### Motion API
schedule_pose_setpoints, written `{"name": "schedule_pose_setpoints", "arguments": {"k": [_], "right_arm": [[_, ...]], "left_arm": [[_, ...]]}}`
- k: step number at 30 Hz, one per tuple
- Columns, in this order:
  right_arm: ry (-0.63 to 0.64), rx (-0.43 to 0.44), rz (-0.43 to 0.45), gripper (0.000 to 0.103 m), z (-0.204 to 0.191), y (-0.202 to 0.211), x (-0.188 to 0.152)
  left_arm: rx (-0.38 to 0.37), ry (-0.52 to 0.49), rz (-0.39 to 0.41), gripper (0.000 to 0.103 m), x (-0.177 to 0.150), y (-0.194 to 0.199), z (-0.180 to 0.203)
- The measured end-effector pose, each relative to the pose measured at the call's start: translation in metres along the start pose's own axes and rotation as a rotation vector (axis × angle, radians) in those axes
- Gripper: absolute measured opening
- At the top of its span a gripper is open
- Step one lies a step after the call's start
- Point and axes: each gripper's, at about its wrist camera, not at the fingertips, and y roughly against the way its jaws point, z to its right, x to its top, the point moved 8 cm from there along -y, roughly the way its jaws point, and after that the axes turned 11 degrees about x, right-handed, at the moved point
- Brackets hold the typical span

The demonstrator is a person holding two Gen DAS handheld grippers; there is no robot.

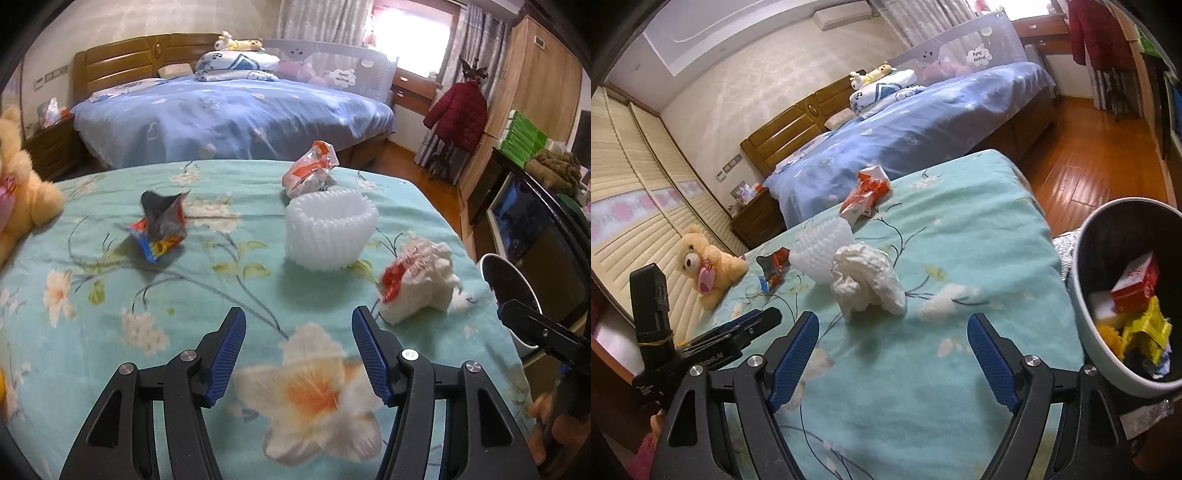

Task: Collect trash
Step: 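Grasp the white foam mesh net with the left tool while the right tool grasps the crumpled tissue, then carry the foam net and crumpled tissue with both tools over the bin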

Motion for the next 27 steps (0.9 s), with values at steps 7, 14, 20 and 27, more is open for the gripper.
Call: {"name": "schedule_pose_setpoints", "arguments": {"k": [7,14,20,27], "right_arm": [[0.008,0.017,-0.034,0.084,-0.002,-0.024,0.004],[0.008,0.037,-0.067,0.077,-0.002,-0.046,0.009],[0.027,0.06,-0.088,0.037,-0.005,-0.056,0.007],[0.023,0.07,-0.072,0.024,-0.008,-0.04,0.0]], "left_arm": [[-0.026,-0.038,-0.039,0.059,0.017,-0.041,0.005],[-0.05,-0.022,-0.05,0.06,0.036,-0.073,0.011],[-0.068,-0.028,-0.047,0.028,0.035,-0.086,0.02],[-0.074,-0.036,-0.033,0.016,0.028,-0.075,0.022]]}}
